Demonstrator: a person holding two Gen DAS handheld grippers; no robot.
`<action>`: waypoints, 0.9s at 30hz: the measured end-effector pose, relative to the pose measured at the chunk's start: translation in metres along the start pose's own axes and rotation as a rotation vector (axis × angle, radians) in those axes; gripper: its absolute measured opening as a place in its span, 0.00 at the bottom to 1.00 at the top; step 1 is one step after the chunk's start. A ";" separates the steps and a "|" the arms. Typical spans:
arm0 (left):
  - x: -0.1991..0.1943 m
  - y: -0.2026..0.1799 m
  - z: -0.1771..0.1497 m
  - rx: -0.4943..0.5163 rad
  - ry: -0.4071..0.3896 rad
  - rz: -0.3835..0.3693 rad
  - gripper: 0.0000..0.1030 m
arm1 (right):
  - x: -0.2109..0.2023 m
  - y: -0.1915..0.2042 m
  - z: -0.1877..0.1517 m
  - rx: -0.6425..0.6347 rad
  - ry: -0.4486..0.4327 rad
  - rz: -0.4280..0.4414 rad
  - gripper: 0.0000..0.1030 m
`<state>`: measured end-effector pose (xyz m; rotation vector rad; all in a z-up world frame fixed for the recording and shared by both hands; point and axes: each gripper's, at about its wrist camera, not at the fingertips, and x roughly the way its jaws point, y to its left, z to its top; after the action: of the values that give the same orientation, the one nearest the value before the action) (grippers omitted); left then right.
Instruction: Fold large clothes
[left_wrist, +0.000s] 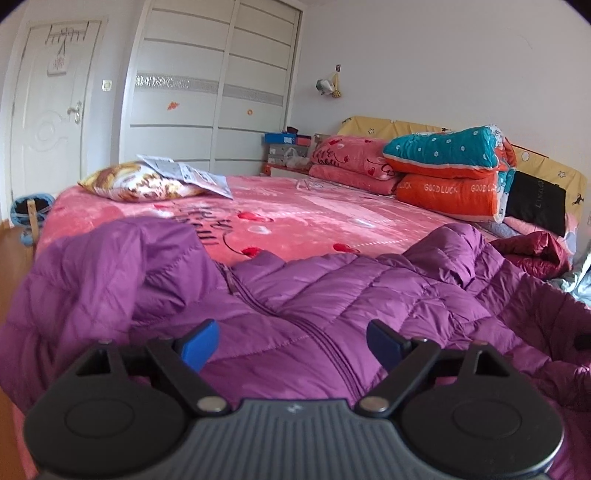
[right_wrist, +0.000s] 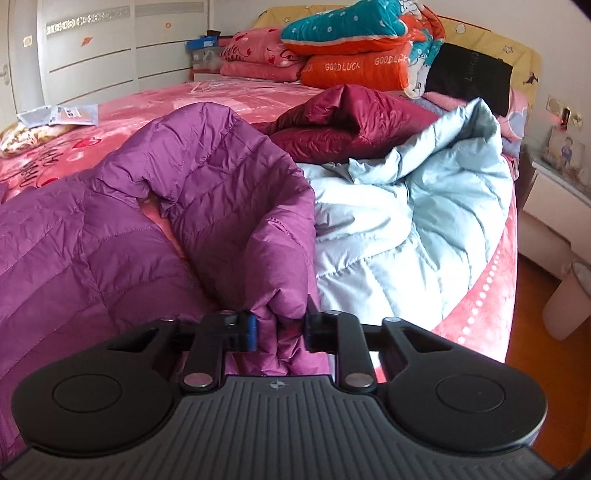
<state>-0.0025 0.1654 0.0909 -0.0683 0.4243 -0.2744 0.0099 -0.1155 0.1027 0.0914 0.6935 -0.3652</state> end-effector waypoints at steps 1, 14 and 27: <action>0.002 0.000 0.000 -0.005 0.006 -0.006 0.85 | 0.001 -0.002 0.007 0.011 0.000 0.001 0.20; 0.012 0.009 -0.001 -0.090 0.067 -0.073 0.89 | -0.083 0.023 0.129 0.100 -0.297 0.046 0.14; 0.011 0.026 0.005 -0.174 0.081 -0.080 0.90 | -0.170 0.134 0.178 -0.026 -0.554 0.332 0.13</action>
<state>0.0155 0.1877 0.0875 -0.2449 0.5265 -0.3191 0.0454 0.0239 0.3427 0.0743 0.1286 -0.0518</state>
